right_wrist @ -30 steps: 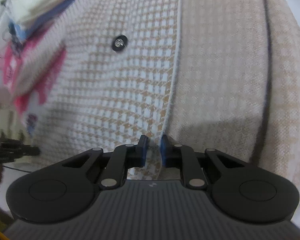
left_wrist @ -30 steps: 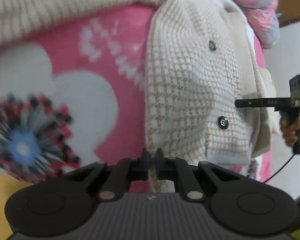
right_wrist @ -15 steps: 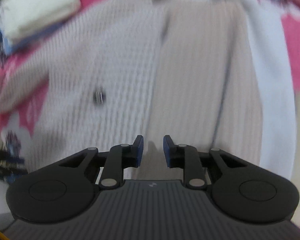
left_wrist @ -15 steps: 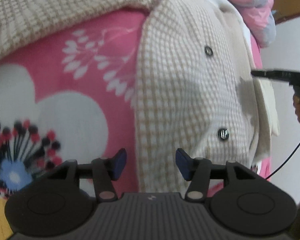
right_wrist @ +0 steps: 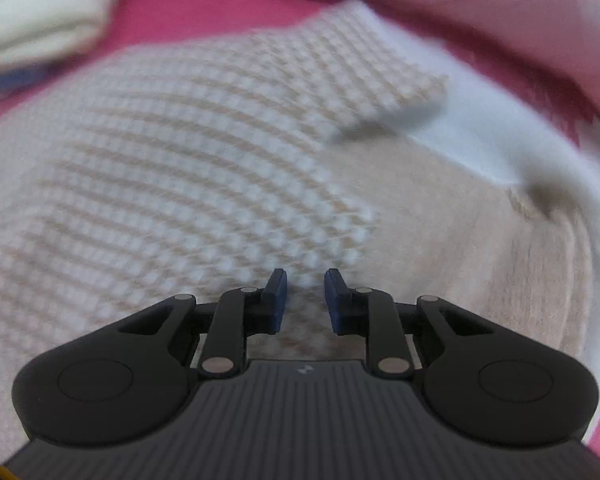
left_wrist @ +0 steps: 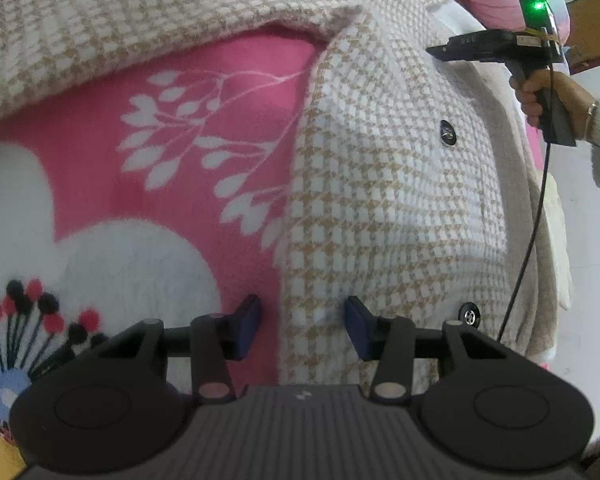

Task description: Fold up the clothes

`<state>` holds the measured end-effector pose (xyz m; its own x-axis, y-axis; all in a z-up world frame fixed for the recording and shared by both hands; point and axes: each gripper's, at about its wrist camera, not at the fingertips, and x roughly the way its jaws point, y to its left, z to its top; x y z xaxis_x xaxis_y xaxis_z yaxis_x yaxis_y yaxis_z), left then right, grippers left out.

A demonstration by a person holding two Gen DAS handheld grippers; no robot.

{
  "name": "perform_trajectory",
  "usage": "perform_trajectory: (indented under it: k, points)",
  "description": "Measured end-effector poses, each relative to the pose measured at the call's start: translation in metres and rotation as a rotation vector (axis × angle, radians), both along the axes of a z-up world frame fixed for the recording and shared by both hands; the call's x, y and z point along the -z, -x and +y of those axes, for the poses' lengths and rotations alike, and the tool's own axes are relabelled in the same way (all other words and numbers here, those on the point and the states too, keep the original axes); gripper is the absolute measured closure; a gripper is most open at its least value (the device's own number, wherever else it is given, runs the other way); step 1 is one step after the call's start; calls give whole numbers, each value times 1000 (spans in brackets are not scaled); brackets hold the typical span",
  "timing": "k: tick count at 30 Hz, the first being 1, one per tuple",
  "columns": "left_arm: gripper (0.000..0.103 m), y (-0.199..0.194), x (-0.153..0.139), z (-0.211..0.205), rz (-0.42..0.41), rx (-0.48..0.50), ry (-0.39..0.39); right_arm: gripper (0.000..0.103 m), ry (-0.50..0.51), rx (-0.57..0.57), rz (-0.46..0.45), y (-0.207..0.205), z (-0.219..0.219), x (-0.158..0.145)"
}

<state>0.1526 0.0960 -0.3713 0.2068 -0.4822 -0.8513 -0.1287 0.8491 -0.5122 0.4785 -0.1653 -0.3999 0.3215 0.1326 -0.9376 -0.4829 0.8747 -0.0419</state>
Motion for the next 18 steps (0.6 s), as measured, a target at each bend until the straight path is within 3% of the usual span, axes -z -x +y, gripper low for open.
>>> perform_trajectory:
  k: [2,4,7,11,13,14,18]
  points:
    - [56,0,1,3,5,2,15,85,2,34,12,-10,1,-10]
    - [56,0,2,5,6,11,24,84,-20,50,-45,-14,6,-31]
    - [56,2,2,8,9,15,35,84,-135,86,-74,-34,15,-53]
    - [55,4,4,9,1,7,46,85,-244,148,-71,-84,33,-33]
    - [55,4,5,10,-2,5,57,90,-163,203,-63,-110,32,1]
    - [55,4,4,13,1,1,67,90,-198,248,-72,-117,27,6]
    - [50,1,-5,35,-5,-83,106,87,-162,295,-101,-111,32,-10]
